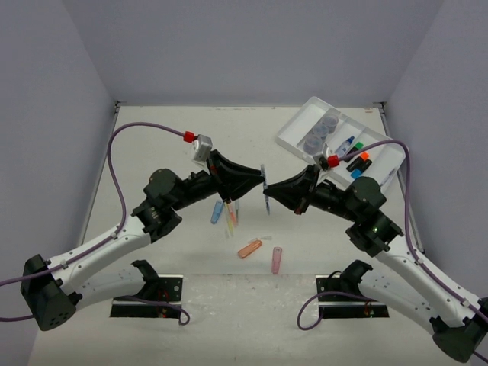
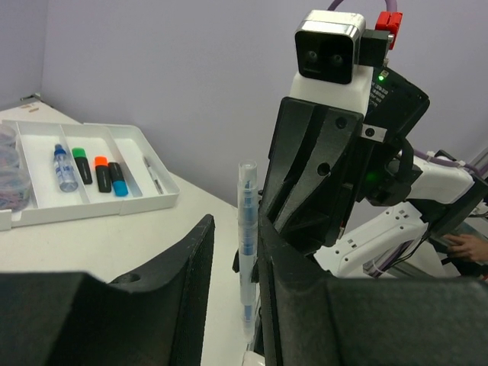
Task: Sort the stationery into containers
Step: Close the pen cap on the pen.
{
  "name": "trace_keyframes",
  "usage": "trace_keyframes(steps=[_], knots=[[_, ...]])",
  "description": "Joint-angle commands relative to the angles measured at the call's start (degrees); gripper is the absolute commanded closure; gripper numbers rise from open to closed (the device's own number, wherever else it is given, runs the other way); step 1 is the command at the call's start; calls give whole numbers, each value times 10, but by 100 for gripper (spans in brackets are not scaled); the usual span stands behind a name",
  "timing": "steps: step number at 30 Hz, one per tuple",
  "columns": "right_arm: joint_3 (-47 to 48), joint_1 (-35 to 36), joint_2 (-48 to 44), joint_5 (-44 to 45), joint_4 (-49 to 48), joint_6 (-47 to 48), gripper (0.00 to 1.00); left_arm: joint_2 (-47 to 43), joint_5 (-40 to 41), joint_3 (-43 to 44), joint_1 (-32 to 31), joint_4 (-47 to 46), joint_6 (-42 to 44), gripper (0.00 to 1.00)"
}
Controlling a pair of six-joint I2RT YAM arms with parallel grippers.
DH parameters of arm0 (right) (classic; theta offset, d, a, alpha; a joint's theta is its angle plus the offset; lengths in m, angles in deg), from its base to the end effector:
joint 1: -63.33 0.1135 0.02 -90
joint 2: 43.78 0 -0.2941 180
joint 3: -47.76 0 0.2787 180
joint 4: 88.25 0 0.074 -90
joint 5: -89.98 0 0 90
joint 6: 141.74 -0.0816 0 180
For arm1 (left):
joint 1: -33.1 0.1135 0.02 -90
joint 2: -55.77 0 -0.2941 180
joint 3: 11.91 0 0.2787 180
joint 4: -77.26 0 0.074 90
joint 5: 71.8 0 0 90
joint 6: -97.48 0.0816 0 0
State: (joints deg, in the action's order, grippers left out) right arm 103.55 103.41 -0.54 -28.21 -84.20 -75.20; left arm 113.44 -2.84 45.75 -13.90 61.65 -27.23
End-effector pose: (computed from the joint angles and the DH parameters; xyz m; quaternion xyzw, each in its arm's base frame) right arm 0.1451 0.1725 0.3971 -0.2741 0.5998 0.5220 0.5410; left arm 0.1737 -0.2292 0.4023 0.2082 0.5755 -0.5958 0.5201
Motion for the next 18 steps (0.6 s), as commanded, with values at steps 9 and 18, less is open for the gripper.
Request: trace_keyframes(steps=[9, 18], knots=[[33, 1, 32, -61, -53, -10, 100, 17, -36, 25, 1, 25, 27, 95], [49, 1, 72, -81, -30, 28, 65, 11, -44, 50, 2, 34, 61, 100]])
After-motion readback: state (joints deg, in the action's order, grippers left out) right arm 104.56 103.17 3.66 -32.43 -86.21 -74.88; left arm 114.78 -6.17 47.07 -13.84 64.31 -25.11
